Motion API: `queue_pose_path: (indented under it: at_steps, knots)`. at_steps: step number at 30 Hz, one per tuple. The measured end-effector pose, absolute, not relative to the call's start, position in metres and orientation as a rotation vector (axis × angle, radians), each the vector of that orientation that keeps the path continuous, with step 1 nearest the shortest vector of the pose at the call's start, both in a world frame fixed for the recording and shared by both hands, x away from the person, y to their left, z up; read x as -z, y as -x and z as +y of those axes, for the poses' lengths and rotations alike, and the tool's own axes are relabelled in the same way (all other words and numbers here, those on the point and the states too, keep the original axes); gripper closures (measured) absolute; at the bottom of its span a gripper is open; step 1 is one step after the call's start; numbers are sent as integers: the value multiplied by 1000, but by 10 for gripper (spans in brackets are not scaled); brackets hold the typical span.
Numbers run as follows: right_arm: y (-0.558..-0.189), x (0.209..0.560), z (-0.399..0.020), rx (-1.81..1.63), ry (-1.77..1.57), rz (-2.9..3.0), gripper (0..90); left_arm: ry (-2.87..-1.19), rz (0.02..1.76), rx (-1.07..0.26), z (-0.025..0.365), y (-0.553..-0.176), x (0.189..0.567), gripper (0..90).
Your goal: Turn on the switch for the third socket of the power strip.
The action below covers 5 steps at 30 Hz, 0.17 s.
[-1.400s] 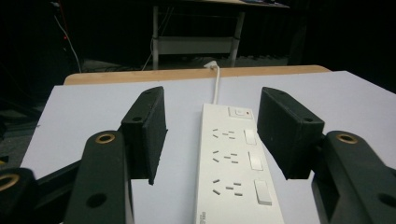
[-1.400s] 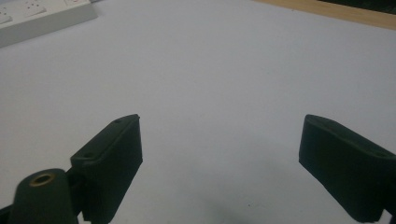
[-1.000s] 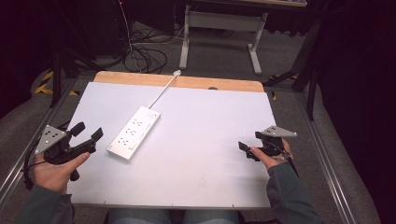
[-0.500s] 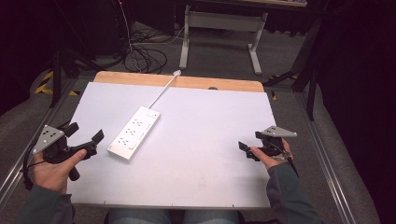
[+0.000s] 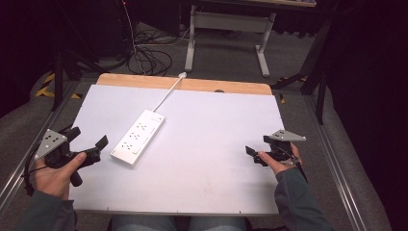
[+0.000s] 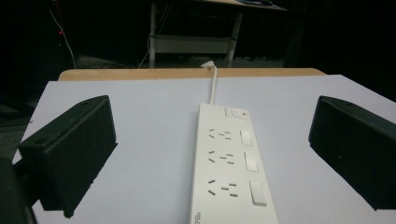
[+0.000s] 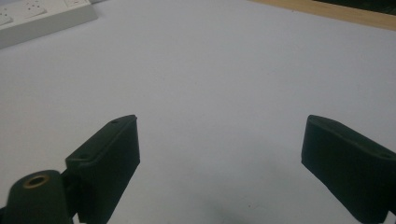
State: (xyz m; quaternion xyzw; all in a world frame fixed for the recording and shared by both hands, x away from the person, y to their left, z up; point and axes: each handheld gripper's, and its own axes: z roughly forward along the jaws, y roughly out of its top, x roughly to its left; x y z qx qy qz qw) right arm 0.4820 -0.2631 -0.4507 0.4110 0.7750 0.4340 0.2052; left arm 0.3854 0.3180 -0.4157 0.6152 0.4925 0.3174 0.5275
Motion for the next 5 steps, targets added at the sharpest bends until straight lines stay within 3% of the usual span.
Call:
queue_pose_path:
  at_steps: [5]
  knots:
    - [-482,451,-263,-1215,-1134,2166,86,-1468,1176,-752,318,-386,416,13]
